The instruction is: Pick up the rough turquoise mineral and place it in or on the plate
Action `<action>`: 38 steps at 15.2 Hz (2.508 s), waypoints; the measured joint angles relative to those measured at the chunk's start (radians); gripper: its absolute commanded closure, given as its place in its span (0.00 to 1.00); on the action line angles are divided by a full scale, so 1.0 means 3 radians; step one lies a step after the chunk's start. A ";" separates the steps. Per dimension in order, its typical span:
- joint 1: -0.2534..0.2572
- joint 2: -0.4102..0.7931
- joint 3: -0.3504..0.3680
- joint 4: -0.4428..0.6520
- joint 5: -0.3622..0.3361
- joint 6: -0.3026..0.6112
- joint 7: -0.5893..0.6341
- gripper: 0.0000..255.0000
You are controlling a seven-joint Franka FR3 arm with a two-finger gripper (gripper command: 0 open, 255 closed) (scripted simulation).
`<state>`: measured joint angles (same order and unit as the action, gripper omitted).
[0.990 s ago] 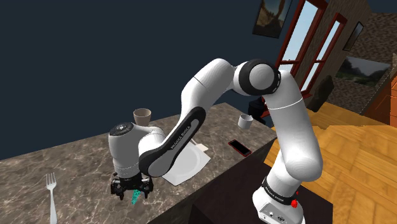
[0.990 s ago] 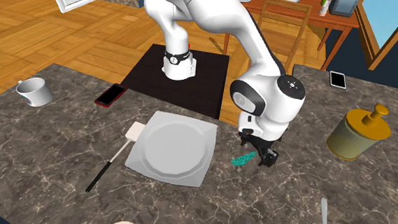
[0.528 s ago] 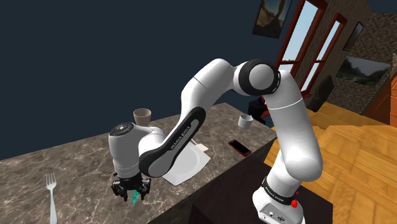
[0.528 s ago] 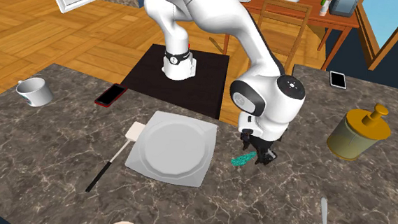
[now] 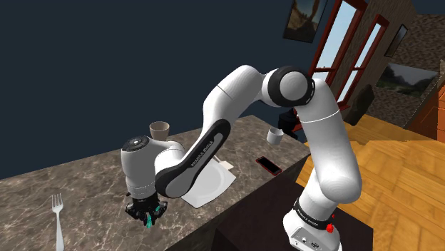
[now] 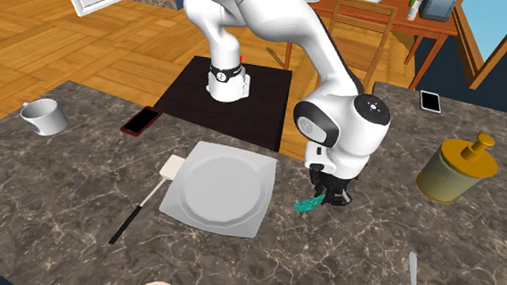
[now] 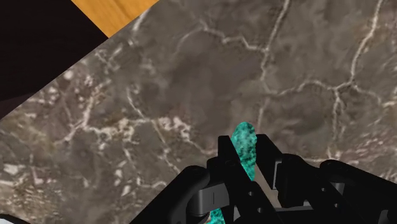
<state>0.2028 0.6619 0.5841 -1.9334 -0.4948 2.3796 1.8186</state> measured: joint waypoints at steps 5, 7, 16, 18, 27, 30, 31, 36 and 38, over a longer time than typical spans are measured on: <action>-0.0046 -0.0087 0.0056 -0.0030 0.0069 -0.0089 -0.0034 1.00; -0.0076 -0.0154 0.0098 -0.0037 0.0116 -0.0146 -0.0061 1.00; -0.0218 -0.0454 0.0281 -0.0049 0.0337 -0.0403 -0.0193 1.00; -0.0235 -0.0503 0.0314 -0.0027 0.0381 -0.0466 -0.0215 1.00; -0.0746 -0.1026 0.0454 -0.0576 0.0673 -0.0335 -0.0654 1.00; -0.1006 -0.1263 0.0489 -0.0838 0.0830 -0.0245 -0.0941 1.00; -0.1087 -0.1342 0.0499 -0.0906 0.0888 -0.0233 -0.1043 1.00; -0.1482 -0.1702 0.0465 -0.1260 0.1159 -0.0119 -0.1624 1.00; -0.1615 -0.1832 0.0425 -0.1396 0.1261 -0.0070 -0.1863 1.00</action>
<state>-0.2817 0.1125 0.7115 -2.3523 -0.1166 2.3587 1.2597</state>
